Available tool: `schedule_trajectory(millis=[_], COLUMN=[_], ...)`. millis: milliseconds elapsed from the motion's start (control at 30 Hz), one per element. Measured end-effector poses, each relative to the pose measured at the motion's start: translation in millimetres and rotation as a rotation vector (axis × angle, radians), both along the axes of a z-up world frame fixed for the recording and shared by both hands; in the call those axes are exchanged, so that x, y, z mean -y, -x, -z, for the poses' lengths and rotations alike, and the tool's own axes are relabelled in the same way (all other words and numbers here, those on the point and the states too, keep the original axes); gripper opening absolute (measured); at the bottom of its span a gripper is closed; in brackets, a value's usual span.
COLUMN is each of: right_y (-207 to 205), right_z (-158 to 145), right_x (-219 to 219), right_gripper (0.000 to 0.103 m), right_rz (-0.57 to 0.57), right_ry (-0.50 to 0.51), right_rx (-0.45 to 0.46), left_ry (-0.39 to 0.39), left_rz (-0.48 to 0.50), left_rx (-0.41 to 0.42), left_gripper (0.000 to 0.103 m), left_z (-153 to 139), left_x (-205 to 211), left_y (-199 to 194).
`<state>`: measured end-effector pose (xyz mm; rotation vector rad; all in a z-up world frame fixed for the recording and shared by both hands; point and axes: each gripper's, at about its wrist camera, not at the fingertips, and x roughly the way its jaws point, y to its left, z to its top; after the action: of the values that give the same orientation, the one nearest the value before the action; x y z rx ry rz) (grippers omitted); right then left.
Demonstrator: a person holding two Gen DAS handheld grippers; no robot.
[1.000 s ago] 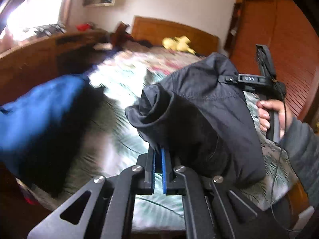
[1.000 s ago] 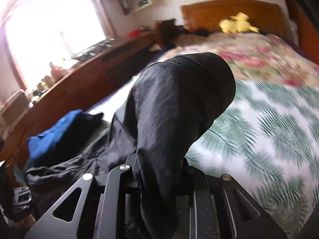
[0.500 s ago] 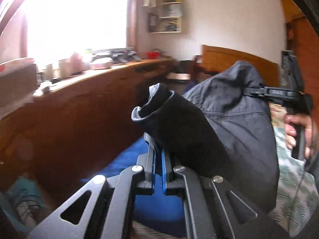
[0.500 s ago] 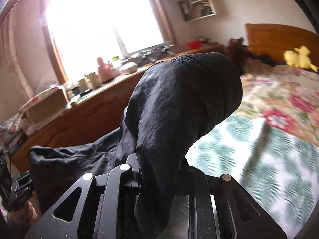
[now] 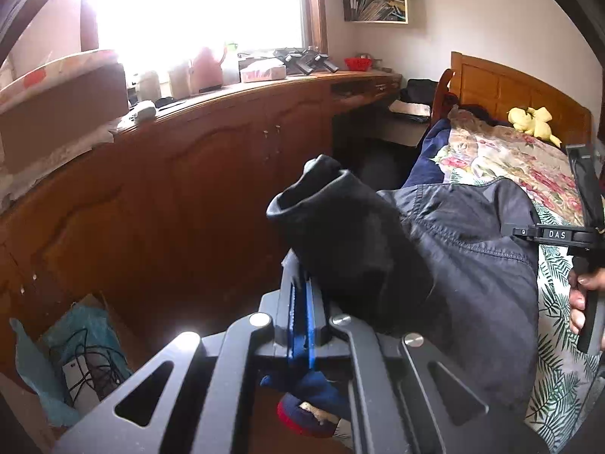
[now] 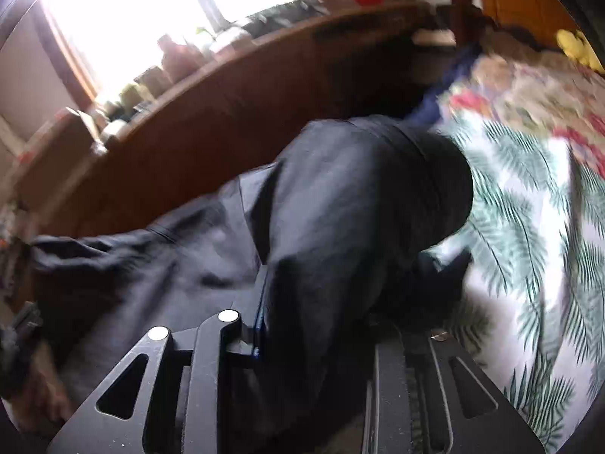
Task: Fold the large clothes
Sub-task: 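Carry the held jacket to the wooden desk edge and release it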
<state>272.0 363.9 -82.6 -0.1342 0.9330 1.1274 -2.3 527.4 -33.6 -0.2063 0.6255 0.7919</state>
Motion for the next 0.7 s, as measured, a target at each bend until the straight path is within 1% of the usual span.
schedule_trajectory(millis=[33, 133, 200, 300, 367, 433, 533, 700], right_y=[-2, -6, -3, 6, 16, 28, 44, 66], right_z=[7, 7, 2, -10, -19, -29, -44, -67], right_x=[5, 18, 27, 38, 51, 66, 92, 138], right_gripper=[0.032, 0.04, 0.044, 0.049, 0.05, 0.052, 0.053, 0.057], right_rz=[0.006, 0.004, 0.003, 0.004, -0.007, -0.023, -0.036, -0.032], right_ry=[0.002, -0.004, 0.005, 0.023, 0.011, -0.003, -0.029, -0.085], right_rx=[0.001, 0.016, 0.059, 0.139, 0.185, 0.218, 0.26, 0.276], left_ry=[-0.003, 0.007, 0.006, 0.031, 0.035, 0.028, -0.007, -0.055], left_rz=[0.002, -0.007, -0.011, -0.017, -0.032, -0.024, -0.011, 0.052], left_rx=[-0.001, -0.017, -0.022, -0.002, 0.009, 0.021, 0.036, 0.066], left_gripper=[0.003, 0.005, 0.005, 0.007, 0.007, 0.007, 0.008, 0.008], left_z=[0, 3, 2, 1, -1, -6, -16, -35], left_x=[1, -3, -6, -2, 1, 8, 26, 64], left_y=[1, 3, 4, 14, 21, 30, 36, 37])
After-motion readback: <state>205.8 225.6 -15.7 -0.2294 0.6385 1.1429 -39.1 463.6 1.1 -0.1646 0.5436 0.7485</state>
